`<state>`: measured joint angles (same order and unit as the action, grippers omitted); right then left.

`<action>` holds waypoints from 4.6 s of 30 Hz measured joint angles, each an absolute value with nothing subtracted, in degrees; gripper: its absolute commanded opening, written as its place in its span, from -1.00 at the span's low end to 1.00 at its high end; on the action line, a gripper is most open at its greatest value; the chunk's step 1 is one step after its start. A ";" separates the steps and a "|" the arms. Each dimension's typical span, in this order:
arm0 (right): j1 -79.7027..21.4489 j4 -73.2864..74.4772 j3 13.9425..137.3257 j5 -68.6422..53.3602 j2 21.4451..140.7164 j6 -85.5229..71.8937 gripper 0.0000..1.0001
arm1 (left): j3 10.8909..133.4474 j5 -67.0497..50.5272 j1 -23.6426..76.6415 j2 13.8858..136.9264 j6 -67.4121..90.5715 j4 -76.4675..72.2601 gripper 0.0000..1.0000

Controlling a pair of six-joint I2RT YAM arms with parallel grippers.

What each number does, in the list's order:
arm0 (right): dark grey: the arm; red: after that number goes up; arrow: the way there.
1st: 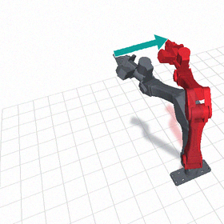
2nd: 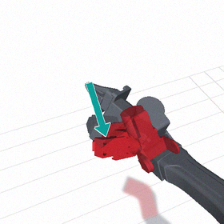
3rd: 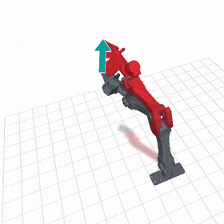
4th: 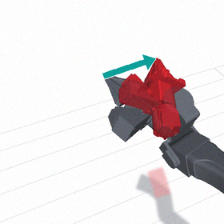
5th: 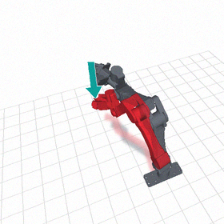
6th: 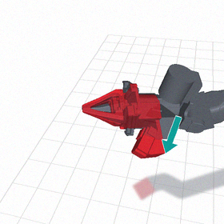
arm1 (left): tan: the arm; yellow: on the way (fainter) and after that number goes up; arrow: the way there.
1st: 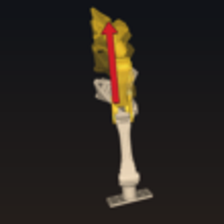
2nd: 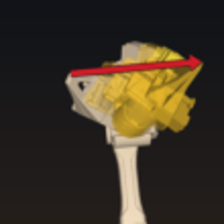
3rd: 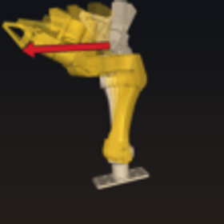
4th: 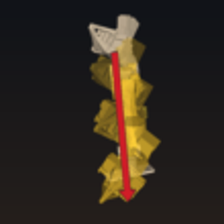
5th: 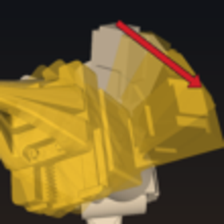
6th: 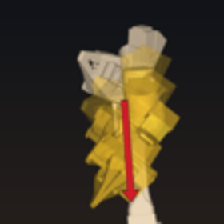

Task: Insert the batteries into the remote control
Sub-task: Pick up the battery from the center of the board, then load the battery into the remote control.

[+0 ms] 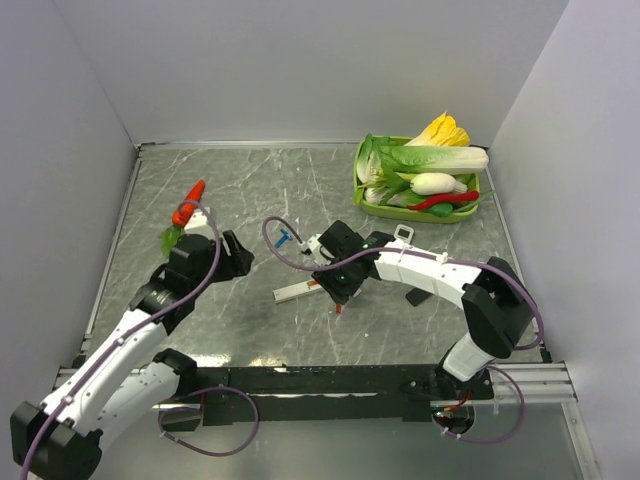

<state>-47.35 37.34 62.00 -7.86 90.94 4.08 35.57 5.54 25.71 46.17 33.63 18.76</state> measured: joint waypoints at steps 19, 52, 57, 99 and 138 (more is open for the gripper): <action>-52.05 37.91 59.59 3.64 97.23 11.60 -0.02 | 36.03 24.73 25.71 20.95 27.16 22.15 0.99; -52.93 36.16 66.26 -1.21 104.20 7.05 -0.35 | 36.01 29.10 25.71 20.36 26.15 21.93 0.99; -52.42 36.93 66.57 -2.70 104.42 8.73 -0.78 | 36.01 28.25 25.71 20.53 26.09 21.89 0.99; -45.19 25.41 67.79 -29.50 97.65 43.13 -1.00 | 35.79 20.60 25.71 28.40 27.05 20.58 0.99; -43.42 24.49 67.42 -32.62 104.73 47.68 -0.93 | 35.79 19.31 25.71 29.41 26.17 20.38 0.99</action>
<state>-43.42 24.49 67.42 -32.62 104.73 47.68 35.79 19.31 25.71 29.41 26.17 20.38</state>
